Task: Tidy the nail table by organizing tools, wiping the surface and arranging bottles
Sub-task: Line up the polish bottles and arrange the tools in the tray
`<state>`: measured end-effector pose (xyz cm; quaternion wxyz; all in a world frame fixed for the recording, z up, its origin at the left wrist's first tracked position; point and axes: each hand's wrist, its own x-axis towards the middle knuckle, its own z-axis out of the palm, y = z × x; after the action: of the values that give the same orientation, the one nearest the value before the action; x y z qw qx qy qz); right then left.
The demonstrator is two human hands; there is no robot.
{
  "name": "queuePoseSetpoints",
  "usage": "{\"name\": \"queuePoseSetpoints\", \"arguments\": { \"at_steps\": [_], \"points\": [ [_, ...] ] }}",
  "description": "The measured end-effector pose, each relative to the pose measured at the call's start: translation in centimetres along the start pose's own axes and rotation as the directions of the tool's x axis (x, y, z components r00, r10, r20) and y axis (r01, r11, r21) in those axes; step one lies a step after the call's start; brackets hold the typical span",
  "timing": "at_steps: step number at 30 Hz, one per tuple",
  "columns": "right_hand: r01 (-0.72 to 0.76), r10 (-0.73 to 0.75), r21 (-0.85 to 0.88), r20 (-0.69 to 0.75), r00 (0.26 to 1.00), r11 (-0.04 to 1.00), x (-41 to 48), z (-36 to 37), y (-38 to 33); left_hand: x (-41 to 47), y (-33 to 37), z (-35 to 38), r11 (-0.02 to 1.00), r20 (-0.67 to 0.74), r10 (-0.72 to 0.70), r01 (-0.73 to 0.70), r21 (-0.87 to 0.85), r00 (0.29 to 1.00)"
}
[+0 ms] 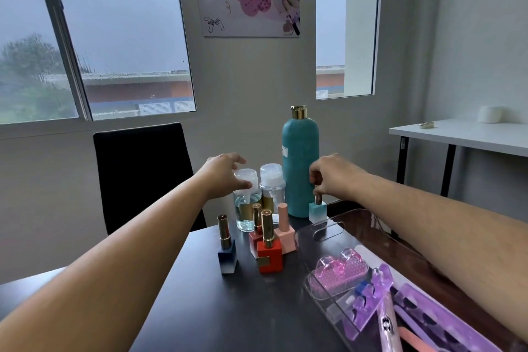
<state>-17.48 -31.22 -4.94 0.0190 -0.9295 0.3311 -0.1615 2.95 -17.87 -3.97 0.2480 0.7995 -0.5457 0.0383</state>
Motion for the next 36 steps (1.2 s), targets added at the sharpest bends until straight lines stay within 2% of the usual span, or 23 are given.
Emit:
{"name": "queuePoseSetpoints", "arguments": {
  "at_steps": [4,7,12,17,30,36],
  "points": [
    [0.031,-0.035,-0.058,-0.076,0.997,0.998,-0.5,-1.7,-0.6,-1.3,-0.1,-1.6,0.999,-0.077,0.050,-0.050,0.002,0.996],
    [0.100,-0.096,0.043,-0.093,0.991,0.994,-1.0,-3.3,-2.1,-3.0,0.0,-3.4,0.993,-0.087,0.111,-0.114,-0.033,0.990],
    [0.180,-0.200,0.174,0.106,0.974,0.968,-2.4,-3.7,-5.1,-6.5,-0.1,-5.0,0.991,0.089,0.101,-0.092,-0.101,0.991],
    [0.178,-0.208,0.145,0.228,0.951,0.973,-3.3,-2.8,-6.5,-8.8,-0.3,-4.1,0.999,0.212,0.048,-0.049,0.003,0.976],
    [0.204,-0.218,0.099,0.166,0.962,0.974,-2.8,-1.8,-6.4,-7.7,0.2,-2.7,0.981,0.086,0.113,-0.125,0.149,0.990],
    [0.153,-0.164,0.086,0.134,0.977,0.984,-1.9,-2.2,-5.1,-4.6,2.0,-3.2,0.971,-0.020,0.186,-0.180,0.157,0.982]
  ]
}}
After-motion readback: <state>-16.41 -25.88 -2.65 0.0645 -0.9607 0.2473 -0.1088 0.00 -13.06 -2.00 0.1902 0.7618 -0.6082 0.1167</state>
